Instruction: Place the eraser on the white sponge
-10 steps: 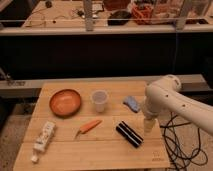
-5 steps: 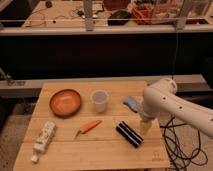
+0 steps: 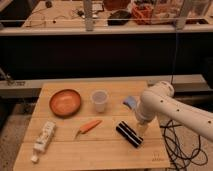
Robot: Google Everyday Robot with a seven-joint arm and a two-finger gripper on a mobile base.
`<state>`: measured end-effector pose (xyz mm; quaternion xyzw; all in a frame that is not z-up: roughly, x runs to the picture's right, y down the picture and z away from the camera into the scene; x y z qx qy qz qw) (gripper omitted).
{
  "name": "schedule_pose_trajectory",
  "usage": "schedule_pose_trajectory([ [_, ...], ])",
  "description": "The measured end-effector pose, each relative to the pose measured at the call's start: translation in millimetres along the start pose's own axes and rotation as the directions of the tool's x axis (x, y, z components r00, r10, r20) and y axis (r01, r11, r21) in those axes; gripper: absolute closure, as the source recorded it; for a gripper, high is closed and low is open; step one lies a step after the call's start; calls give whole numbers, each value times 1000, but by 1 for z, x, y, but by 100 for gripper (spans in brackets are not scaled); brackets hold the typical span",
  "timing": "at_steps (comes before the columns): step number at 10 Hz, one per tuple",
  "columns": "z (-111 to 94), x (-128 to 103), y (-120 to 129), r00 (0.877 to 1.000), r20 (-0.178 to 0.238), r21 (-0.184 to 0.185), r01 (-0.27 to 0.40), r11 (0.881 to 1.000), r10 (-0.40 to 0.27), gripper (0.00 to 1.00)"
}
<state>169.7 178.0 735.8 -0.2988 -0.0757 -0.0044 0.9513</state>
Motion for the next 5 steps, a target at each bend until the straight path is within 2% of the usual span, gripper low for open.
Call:
schedule_pose_trajectory([
  [5,18,-10,4,999,32,-6,-9,1000,9,20],
])
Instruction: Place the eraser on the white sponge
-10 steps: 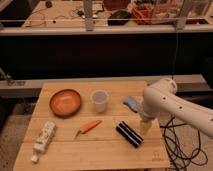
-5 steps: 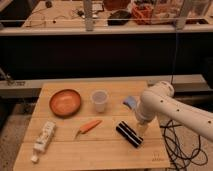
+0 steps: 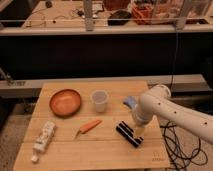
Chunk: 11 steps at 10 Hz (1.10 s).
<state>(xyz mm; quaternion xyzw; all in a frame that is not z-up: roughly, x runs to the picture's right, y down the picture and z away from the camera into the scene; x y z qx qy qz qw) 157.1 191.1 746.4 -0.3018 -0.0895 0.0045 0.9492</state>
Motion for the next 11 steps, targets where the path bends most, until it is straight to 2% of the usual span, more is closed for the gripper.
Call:
schedule_pose_trajectory([
  [5,22,-7,5,999,34,-8,-32,999,32,20],
  [11,41,-5,9,997,49,-24,-64,998,65,20],
])
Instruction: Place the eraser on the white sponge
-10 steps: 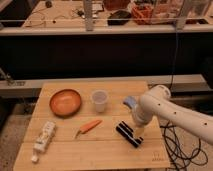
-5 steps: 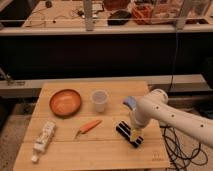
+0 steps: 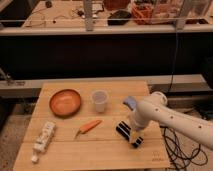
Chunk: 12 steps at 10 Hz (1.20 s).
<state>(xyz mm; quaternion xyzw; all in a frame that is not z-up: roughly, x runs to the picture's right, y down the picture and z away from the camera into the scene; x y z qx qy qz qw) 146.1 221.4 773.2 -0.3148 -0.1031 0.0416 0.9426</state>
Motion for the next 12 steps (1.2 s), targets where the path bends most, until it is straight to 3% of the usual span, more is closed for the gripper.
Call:
schedule_pose_trajectory([
  [12,20,2,-6,996,27,-25,-79,997,80,20],
])
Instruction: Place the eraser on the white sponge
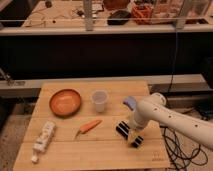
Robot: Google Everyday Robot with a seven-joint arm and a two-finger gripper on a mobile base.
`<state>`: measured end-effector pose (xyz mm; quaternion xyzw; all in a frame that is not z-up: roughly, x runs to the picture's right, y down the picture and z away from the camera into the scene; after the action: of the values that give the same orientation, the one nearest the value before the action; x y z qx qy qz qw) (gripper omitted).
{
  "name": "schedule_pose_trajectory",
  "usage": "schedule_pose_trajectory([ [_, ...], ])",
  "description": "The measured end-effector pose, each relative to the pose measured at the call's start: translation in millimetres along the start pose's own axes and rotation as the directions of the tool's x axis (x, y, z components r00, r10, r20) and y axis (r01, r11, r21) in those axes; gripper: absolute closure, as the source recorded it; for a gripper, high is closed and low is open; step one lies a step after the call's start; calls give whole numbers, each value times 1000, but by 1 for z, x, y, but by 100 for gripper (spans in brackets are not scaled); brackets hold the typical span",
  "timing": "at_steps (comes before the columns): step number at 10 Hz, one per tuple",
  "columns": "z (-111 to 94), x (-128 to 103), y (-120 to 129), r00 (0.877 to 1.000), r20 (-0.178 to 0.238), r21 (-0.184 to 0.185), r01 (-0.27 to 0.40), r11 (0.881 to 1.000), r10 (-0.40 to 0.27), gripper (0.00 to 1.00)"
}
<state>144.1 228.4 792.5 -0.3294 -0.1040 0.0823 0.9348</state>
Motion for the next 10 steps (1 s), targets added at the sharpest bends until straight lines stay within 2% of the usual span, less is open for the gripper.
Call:
schedule_pose_trajectory([
  [7,6,6,-2,1000,3,-21,-18,1000,18,20],
  [10,8,7,-5,1000,-4,-19,-12,1000,12,20],
])
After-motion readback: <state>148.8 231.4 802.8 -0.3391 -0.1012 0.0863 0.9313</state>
